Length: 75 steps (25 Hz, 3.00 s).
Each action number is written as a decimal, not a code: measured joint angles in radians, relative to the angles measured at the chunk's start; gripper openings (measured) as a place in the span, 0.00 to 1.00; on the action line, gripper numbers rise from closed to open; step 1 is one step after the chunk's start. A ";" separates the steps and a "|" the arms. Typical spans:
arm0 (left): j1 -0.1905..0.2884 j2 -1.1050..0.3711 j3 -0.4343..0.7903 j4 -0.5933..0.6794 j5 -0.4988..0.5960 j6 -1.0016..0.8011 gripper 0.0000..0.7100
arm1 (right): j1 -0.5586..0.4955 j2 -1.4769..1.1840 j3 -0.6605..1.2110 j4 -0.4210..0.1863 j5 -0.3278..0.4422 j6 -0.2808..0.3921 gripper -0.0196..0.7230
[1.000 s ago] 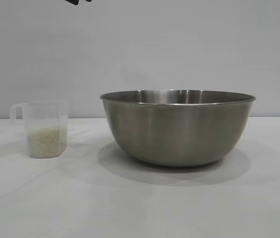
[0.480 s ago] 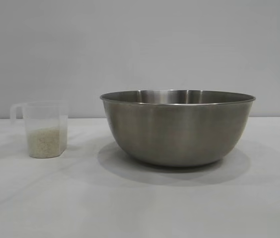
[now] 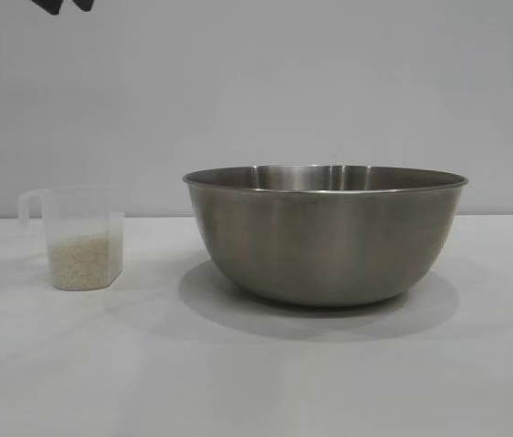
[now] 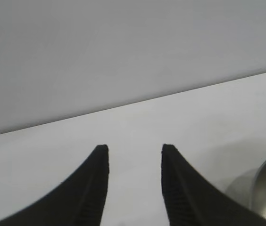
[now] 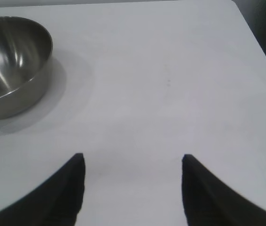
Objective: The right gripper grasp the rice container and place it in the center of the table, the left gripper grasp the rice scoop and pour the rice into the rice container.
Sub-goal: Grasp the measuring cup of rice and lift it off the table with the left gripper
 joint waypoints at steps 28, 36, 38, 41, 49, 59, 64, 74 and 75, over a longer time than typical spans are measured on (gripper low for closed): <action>0.015 0.431 0.320 -0.514 -0.738 0.625 0.31 | 0.000 0.000 0.000 -0.001 0.000 0.000 0.54; 0.015 0.528 0.318 -0.514 -0.754 0.625 0.31 | 0.000 0.000 0.000 -0.001 0.000 0.000 0.54; 0.015 0.530 0.318 -0.514 -0.754 0.625 0.31 | 0.000 0.000 0.000 -0.001 0.000 0.000 0.54; 0.015 0.530 0.318 -0.514 -0.756 0.627 0.31 | 0.000 0.000 0.000 -0.001 0.000 0.000 0.54; 0.015 0.569 0.318 -0.522 -0.760 0.629 0.31 | 0.000 0.000 0.000 -0.001 0.000 0.000 0.54; 0.015 0.620 0.242 -0.524 -0.760 0.629 0.31 | 0.000 0.000 0.000 -0.001 0.000 0.002 0.54; 0.015 0.630 0.183 -0.522 -0.762 0.629 0.31 | 0.000 0.000 0.000 -0.001 0.000 0.002 0.54; 0.015 0.656 0.130 -0.488 -0.762 0.630 0.00 | 0.000 0.000 0.000 -0.001 0.000 0.002 0.54; 0.015 0.656 0.130 -0.488 -0.762 0.630 0.00 | 0.000 0.000 0.000 -0.001 0.000 0.002 0.54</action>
